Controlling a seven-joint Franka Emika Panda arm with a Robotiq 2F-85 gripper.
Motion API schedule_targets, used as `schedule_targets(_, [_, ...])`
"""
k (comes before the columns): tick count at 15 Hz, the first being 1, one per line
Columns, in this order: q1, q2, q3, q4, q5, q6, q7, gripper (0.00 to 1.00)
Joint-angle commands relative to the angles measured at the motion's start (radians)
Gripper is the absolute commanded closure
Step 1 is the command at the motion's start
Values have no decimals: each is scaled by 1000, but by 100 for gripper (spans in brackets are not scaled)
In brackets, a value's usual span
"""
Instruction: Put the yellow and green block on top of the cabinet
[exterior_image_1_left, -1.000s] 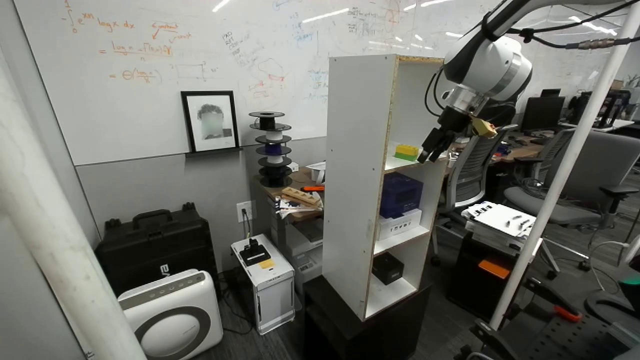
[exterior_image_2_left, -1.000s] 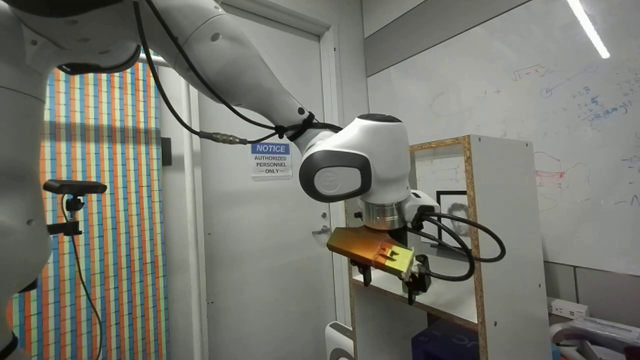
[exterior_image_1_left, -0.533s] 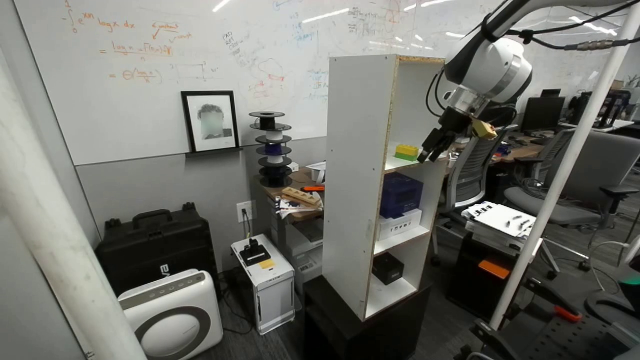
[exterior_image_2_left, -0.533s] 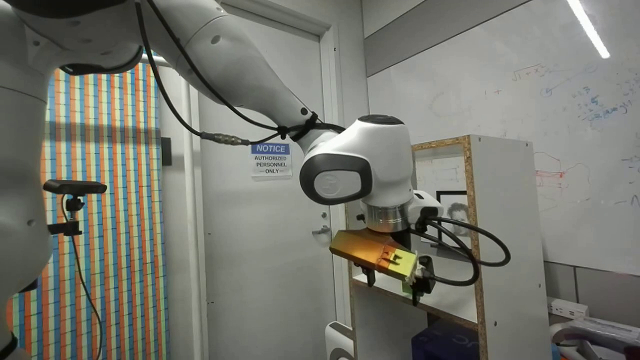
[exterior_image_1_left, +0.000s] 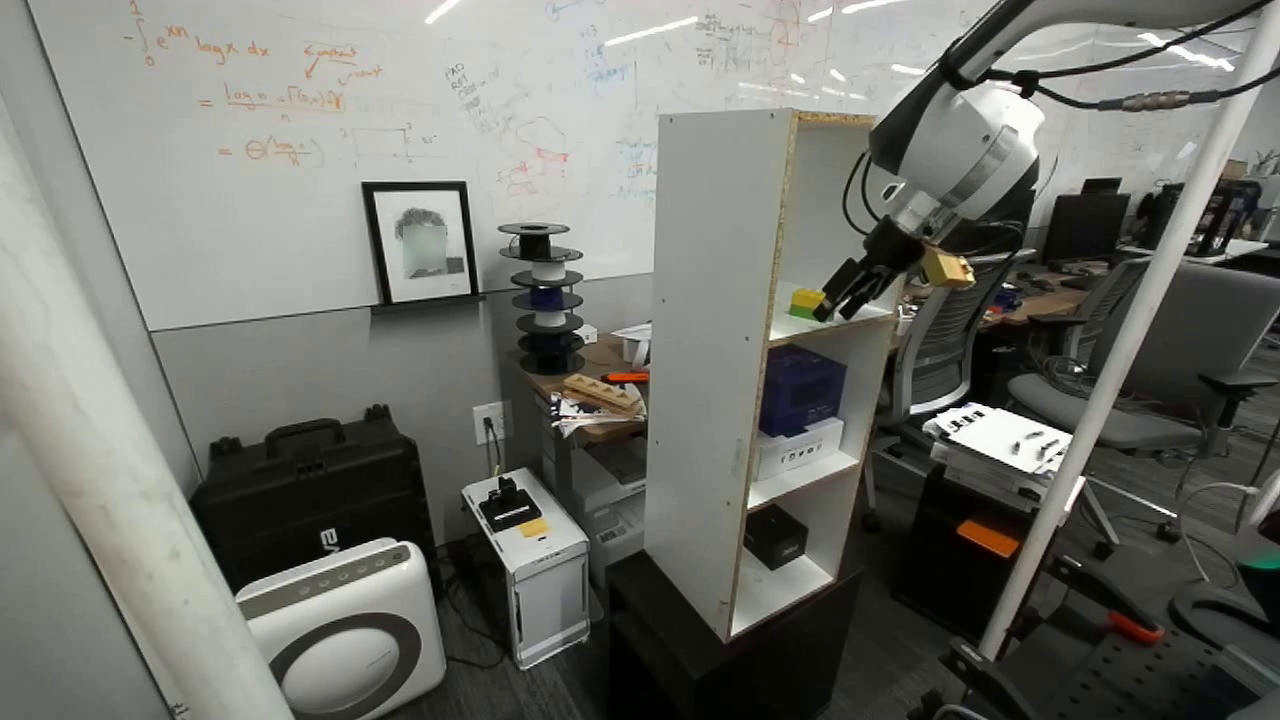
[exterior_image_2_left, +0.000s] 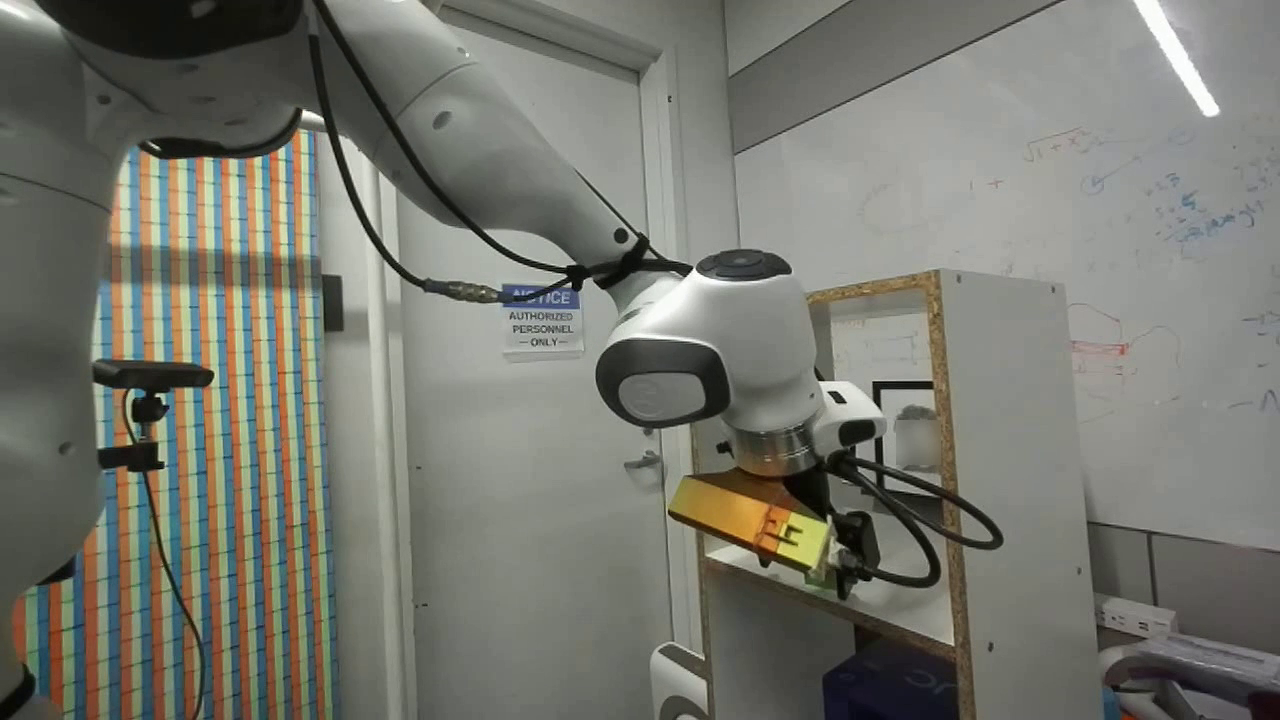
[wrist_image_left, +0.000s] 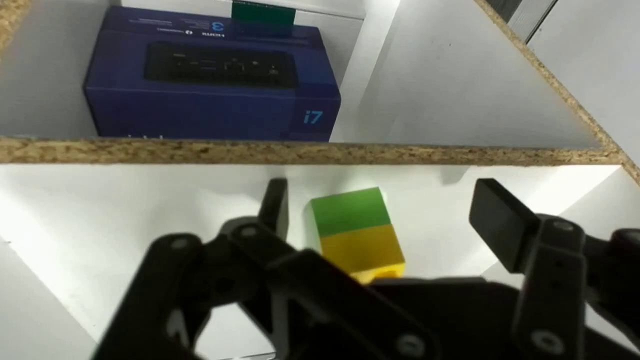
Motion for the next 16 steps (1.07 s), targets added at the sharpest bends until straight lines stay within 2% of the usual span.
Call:
schedule_targets(1, [-2,45,30,46,130,55,-86,42])
schedule_targets(4, [-2,50,34,54,170,65,-116,65])
schedule_targets(7, [-1,34,27,42,152,53,-115,86])
schedule_targets(11, [4,-33,6,-33,46,-10,-60,85])
schedule_targets(16, [2,-192,-8,-190,-131,-60,6,85])
